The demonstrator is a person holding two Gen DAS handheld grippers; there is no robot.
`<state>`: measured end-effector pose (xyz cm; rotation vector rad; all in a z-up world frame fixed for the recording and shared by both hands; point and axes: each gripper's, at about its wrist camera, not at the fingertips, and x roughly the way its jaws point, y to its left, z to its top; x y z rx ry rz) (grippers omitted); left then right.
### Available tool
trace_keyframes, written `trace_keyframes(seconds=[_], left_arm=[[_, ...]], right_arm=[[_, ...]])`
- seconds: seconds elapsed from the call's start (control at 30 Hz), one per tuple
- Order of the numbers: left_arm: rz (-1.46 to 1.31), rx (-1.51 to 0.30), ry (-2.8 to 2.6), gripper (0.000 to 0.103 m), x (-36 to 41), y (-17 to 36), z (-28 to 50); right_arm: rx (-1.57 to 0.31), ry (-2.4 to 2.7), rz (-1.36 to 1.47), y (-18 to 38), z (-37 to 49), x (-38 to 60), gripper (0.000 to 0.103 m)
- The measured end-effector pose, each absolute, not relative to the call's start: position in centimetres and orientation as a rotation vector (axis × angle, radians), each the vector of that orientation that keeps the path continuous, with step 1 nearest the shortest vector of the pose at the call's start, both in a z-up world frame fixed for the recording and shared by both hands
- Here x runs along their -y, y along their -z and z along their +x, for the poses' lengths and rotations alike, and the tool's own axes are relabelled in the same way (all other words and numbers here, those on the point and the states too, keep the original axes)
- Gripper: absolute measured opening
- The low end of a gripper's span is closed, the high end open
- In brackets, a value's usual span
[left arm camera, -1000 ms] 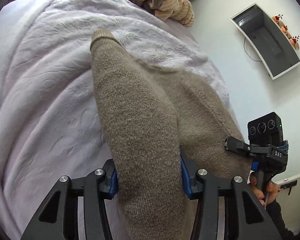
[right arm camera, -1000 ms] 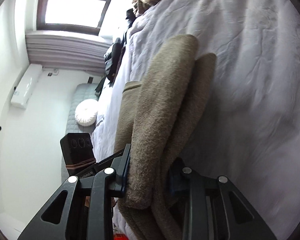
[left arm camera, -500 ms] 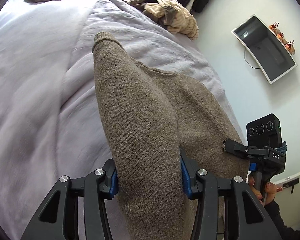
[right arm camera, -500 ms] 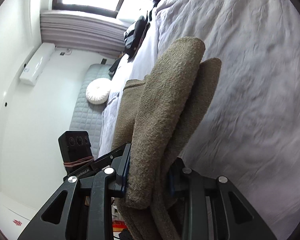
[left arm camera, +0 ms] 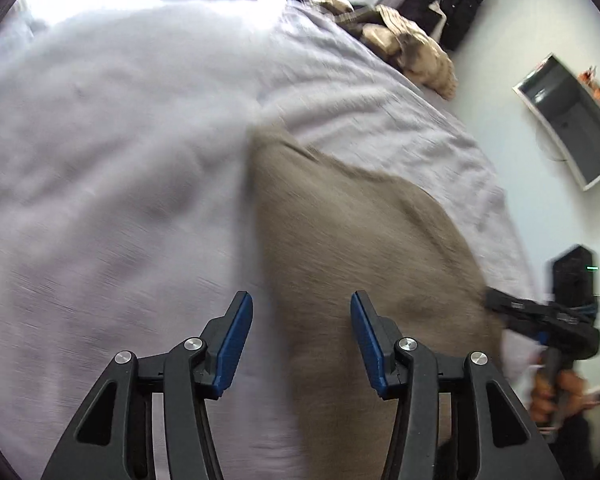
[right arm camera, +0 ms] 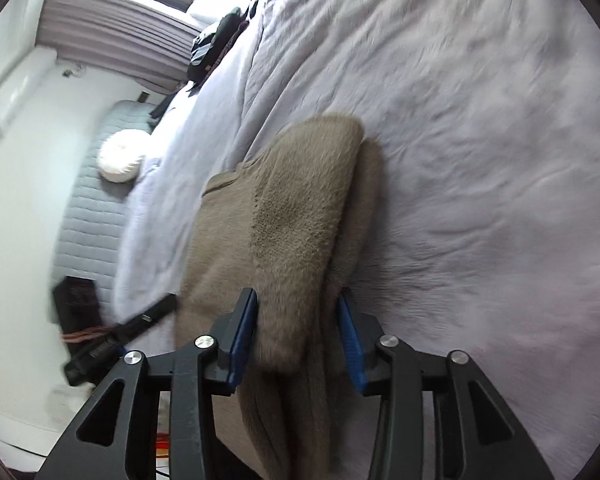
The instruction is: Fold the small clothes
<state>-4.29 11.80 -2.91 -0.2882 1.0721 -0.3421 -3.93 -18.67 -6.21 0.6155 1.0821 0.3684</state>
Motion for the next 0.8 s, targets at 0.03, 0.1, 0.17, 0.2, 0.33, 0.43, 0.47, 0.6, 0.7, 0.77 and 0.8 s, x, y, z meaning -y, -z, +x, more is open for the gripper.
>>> trace_keyframes(seconds=[0.03,0.1,0.17,0.2,0.33,0.43,0.47,0.6,0.7,0.77,0.8], left_arm=[[-0.263,-1.056,0.319,0.052,-12.2,2.6,-4.5],[-0.234,-1.042,0.296,0.052,-12.5,2.0,-4.6],[-0.217,-1.037,0.299,0.052,-13.0,1.8,-5.0],[-0.203,-1.035,0.306,0.052,-12.8,1.7,-5.2],[-0.150,-1.049,0.315,0.052,-11.2,2.3,-6.4],[-0.125,-1.058,0.296,0.052,-10.7,3.2,-7.3],[-0.124,-1.057,0.292,0.052,-10.7,3.3,-7.6],[-0.134,-1.059,0.280,0.052,-11.1,3.5,-8.2],[-0.122,-1.059,0.269,0.052,-11.2,3.6,-8.6],[-0.113,-1.058,0.264,0.052,-11.2,3.7,-8.9],[-0.109,-1.058,0.261,0.052,-11.2,3.8,-9.0]], right_arm=[[-1.065,-0.361,0.605,5.6,-4.4,18.9,0.046],[-1.026,-0.365,0.603,4.3,-5.6,19.3,0.045],[-0.995,-0.380,0.575,3.1,-6.7,18.8,0.042],[-0.985,-0.389,0.553,2.6,-7.1,18.5,0.035],[-0.999,-0.421,0.380,1.4,-8.7,15.0,0.027],[-1.031,-0.403,0.255,2.0,-9.3,13.0,0.027],[-1.050,-0.392,0.231,2.6,-9.5,12.8,0.027],[-1.102,-0.323,0.207,5.4,-10.8,13.9,0.023],[-1.124,-0.252,0.199,7.3,-11.2,15.1,0.026],[-1.123,-0.265,0.320,7.9,-11.8,16.6,0.026],[-1.117,-0.270,0.350,7.9,-12.1,17.0,0.027]])
